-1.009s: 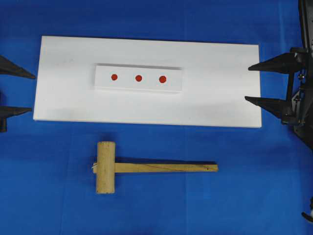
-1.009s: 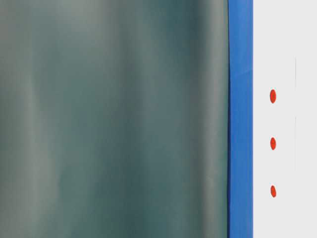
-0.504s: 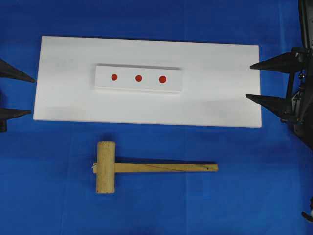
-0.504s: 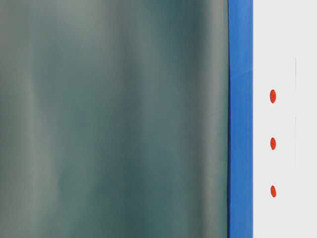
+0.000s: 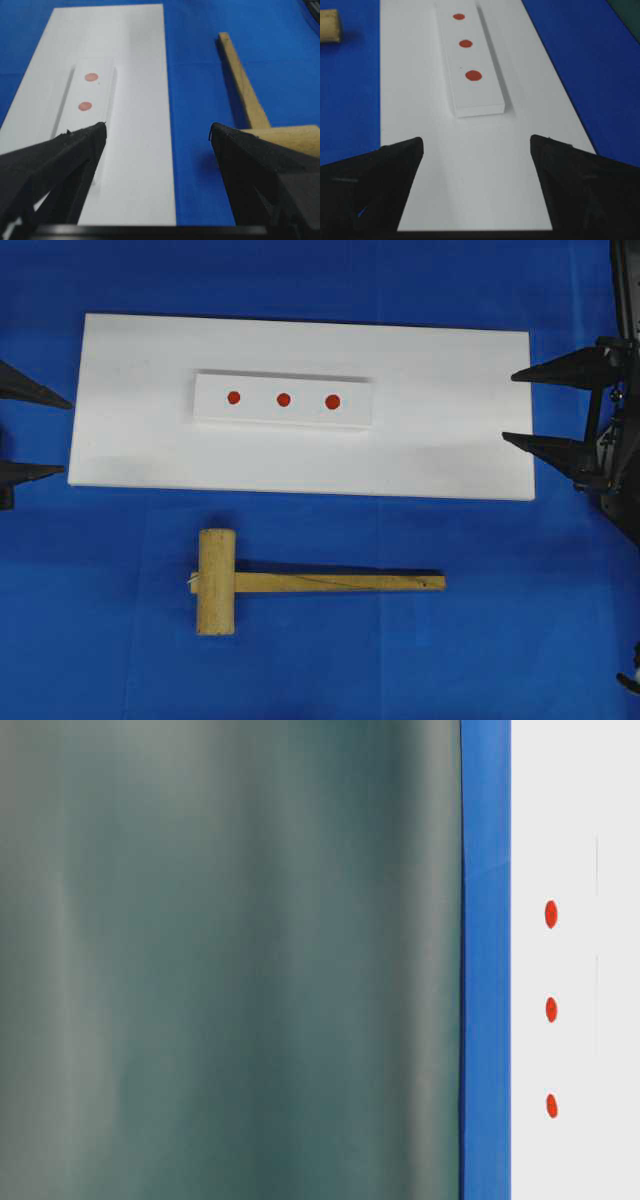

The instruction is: Hit the mark with a hammer.

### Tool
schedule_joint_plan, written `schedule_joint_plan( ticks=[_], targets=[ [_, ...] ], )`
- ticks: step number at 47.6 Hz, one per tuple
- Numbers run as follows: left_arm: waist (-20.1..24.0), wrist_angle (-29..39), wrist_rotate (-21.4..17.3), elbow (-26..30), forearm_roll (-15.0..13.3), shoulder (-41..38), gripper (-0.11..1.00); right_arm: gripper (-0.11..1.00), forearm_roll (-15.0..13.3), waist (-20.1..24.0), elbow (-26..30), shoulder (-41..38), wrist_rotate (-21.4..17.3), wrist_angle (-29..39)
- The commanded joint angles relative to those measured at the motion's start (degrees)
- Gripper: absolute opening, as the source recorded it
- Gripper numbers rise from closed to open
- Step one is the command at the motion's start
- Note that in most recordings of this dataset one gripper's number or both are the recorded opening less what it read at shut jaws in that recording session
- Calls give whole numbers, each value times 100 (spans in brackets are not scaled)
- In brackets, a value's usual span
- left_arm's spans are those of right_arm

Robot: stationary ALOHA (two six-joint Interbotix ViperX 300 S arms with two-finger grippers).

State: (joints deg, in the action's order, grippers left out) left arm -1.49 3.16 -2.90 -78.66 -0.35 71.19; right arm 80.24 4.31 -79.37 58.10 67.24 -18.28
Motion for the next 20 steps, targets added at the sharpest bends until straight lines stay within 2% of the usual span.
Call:
schedule_joint_plan(
  ticks=[1, 20],
  targets=[
    [-18, -18, -9, 62, 0, -53, 82, 79, 0, -9, 79, -18, -9, 9],
    [-18, 18, -9, 62, 0, -53, 82, 79, -9, -9, 79, -26, -9, 9]
  ],
)
